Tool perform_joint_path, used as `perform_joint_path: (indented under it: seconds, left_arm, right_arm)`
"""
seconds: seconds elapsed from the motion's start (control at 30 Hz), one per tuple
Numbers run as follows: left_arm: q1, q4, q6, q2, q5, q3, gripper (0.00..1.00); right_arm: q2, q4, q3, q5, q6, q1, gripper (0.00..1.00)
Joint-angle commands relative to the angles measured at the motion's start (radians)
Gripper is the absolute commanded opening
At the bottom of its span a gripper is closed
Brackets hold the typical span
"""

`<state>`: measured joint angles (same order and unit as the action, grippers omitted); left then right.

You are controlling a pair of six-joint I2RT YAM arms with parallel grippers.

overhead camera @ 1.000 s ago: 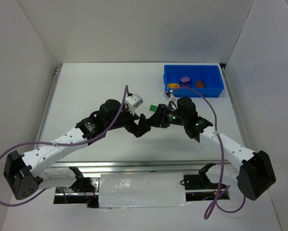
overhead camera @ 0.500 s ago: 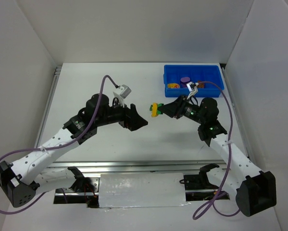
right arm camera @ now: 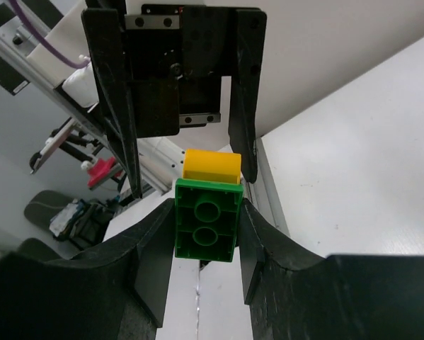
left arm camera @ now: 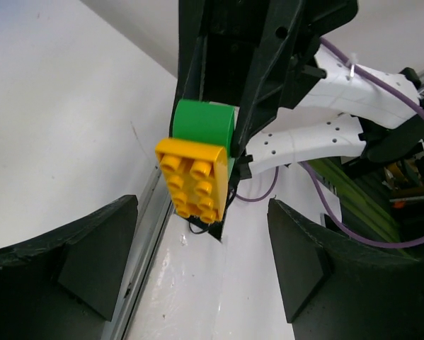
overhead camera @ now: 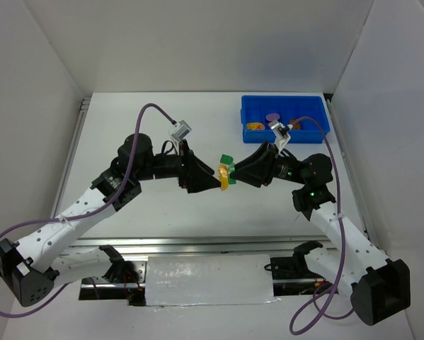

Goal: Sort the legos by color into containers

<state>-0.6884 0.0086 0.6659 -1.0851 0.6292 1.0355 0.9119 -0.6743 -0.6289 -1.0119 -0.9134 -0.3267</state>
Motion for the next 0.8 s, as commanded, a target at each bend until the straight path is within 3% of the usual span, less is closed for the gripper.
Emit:
perform_joint_path:
  seconds: [0.0,0.27,0.5,0.63,0.73,0.77]
  left_arm:
    - [0.001,0.113,0.029,0.016,0.058,0.001,0.86]
    - [0.001,0.091,0.009,0.017,0.064,0.008,0.73]
    - [0.001,0.093,0.001,0.030,0.069,-0.006,0.46]
    - [0.001,0.108,0.000,0.033,0.075,-0.006,0.39]
    - [0.001,0.103,-0.003,0.030,0.073,0.000,0.24]
    - [0.001,0.099,-0.006,0.030,0.073,0.001,0.11]
  right_arm:
    - [0.005,-0.097,-0.003,-0.014,-0.025,-0.031,0.00]
    - [0.062,-0.209,-0.014,0.025,-0.070,-0.101,0.00]
    - [0.100,-0.231,-0.028,0.036,-0.085,-0.115,0.00]
    - [0.117,-0.258,-0.032,0.045,-0.091,-0.136,0.00]
    - [0.125,-0.242,-0.040,0.045,-0.076,-0.146,0.00]
    - [0.127,-0.234,-0.046,0.044,-0.071,-0.149,0.00]
